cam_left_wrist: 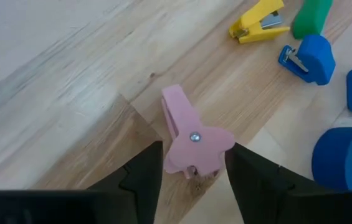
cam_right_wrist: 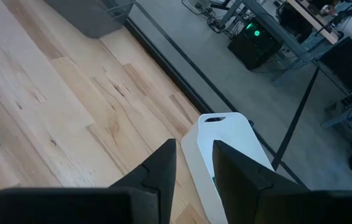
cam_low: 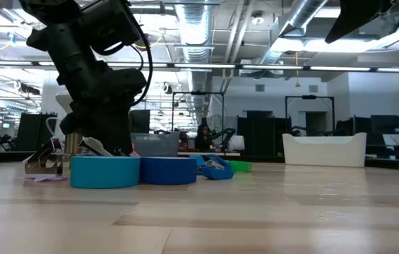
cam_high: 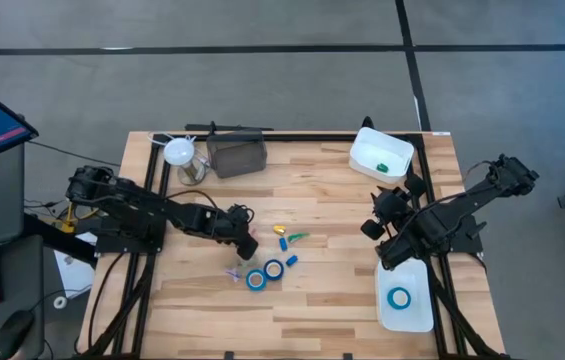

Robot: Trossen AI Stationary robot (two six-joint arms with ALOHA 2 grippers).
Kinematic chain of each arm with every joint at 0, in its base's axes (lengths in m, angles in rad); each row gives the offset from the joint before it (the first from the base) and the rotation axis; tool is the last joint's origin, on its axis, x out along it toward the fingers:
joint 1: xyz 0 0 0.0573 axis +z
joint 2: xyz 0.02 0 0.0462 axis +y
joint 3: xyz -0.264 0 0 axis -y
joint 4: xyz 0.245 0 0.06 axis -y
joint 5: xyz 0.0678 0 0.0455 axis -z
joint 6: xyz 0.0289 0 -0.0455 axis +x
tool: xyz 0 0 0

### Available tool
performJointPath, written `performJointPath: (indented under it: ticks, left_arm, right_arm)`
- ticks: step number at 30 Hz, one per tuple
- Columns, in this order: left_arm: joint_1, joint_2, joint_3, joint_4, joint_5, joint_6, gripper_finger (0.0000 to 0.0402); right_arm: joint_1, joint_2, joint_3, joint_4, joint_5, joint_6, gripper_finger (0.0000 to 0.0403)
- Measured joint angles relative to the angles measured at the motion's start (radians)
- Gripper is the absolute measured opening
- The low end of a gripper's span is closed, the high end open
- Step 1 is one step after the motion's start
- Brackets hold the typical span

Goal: Pick and place Stapler, Stapler remover, tape
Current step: Put the pink staple remover into the black bin

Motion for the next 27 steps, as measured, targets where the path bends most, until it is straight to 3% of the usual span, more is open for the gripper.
performJointPath:
  ticks: [10, 20, 27]
  left_arm:
    - [0.0, 0.0, 0.0, 0.012, -0.019, 0.0, 0.0066]
    - [0.0, -0.001, 0.0, 0.02, -0.019, 0.026, 0.0029]
    - [0.0, -0.001, 0.0, 0.09, 0.005, 0.14, 0.0041]
  right_arm:
    - [0.0, 0.0, 0.0, 0.0, 0.0, 0.0, 0.0097]
    - [0.0, 0.0, 0.0, 0.0, 0.0, -0.001, 0.0097]
    - [-0.001, 0.0, 0.0, 0.0, 0.0, -0.027, 0.0097]
